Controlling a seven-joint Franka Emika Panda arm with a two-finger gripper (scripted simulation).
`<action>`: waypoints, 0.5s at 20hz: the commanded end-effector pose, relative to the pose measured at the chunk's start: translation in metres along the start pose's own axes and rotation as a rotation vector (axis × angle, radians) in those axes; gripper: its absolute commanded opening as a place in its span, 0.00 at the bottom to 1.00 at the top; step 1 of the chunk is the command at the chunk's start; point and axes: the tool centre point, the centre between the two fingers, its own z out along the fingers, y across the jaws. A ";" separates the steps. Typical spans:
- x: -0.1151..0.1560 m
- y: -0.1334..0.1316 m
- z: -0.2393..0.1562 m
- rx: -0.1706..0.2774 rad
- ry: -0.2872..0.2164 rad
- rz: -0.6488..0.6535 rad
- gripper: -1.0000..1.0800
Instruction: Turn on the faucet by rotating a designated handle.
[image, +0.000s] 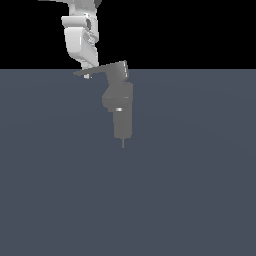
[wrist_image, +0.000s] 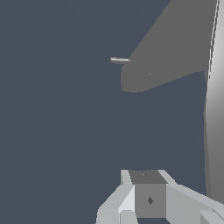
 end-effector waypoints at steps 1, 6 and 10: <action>0.000 0.000 0.000 0.001 0.001 0.003 0.00; 0.000 0.007 0.000 0.000 0.001 0.002 0.00; -0.001 0.016 0.000 0.000 0.001 0.002 0.00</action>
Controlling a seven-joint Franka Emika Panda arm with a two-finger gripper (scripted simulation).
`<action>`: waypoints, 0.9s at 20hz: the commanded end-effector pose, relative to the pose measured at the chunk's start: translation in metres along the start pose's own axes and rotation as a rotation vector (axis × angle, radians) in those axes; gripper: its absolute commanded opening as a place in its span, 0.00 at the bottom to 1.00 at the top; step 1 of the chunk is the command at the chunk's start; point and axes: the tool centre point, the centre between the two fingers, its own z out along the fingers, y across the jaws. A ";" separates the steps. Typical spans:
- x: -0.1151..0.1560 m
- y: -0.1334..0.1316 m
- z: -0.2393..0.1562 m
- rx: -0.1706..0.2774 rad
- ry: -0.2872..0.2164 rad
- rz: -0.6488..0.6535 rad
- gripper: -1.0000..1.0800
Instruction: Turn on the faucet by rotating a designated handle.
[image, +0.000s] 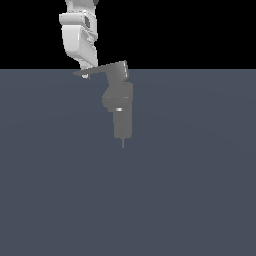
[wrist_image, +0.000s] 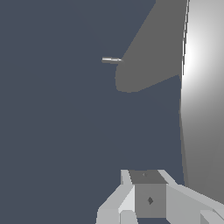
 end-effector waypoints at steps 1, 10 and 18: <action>0.000 0.006 0.000 0.000 0.000 0.000 0.00; -0.001 0.028 0.000 0.000 0.000 0.000 0.00; -0.002 0.049 0.000 0.000 0.000 0.000 0.00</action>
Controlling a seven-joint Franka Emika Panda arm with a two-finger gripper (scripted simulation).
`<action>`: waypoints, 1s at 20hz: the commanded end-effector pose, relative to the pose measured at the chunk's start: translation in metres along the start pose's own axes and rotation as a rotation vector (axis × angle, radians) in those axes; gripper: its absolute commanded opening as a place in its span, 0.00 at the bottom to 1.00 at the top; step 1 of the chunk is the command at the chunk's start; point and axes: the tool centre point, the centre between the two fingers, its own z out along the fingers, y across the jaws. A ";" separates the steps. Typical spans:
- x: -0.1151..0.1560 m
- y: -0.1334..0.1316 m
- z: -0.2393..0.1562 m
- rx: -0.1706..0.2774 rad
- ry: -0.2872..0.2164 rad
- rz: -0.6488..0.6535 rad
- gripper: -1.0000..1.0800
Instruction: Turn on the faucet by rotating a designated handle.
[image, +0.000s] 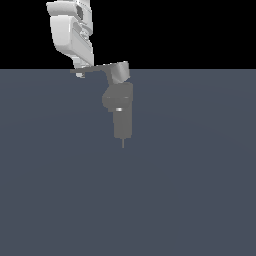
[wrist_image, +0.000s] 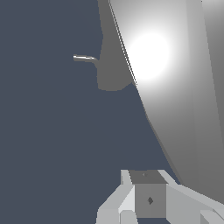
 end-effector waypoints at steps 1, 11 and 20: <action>0.001 0.009 0.000 -0.004 0.001 0.001 0.00; 0.000 0.036 -0.001 -0.004 0.001 0.001 0.00; 0.009 0.050 0.003 -0.007 0.006 0.008 0.00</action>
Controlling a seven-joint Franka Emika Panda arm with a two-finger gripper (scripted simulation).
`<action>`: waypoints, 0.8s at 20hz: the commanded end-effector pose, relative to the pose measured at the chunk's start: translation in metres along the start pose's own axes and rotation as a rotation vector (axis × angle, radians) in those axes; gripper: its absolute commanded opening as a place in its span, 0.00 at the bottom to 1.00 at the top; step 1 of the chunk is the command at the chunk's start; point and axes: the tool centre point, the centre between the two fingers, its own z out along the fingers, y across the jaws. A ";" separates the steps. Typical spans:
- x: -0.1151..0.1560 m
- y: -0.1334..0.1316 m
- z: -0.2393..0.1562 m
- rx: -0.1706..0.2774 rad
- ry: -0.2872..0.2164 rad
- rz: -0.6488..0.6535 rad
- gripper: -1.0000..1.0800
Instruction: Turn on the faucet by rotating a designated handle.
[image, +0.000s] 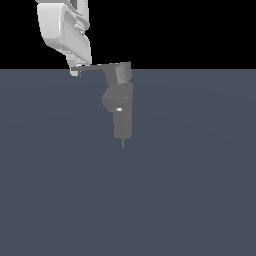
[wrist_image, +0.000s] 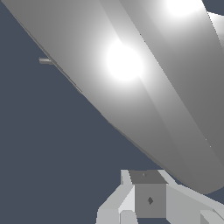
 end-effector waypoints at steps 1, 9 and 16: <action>0.007 0.006 0.000 -0.002 0.001 0.003 0.00; 0.023 0.026 -0.001 -0.001 0.000 0.001 0.00; 0.037 0.043 -0.002 0.000 -0.001 0.000 0.00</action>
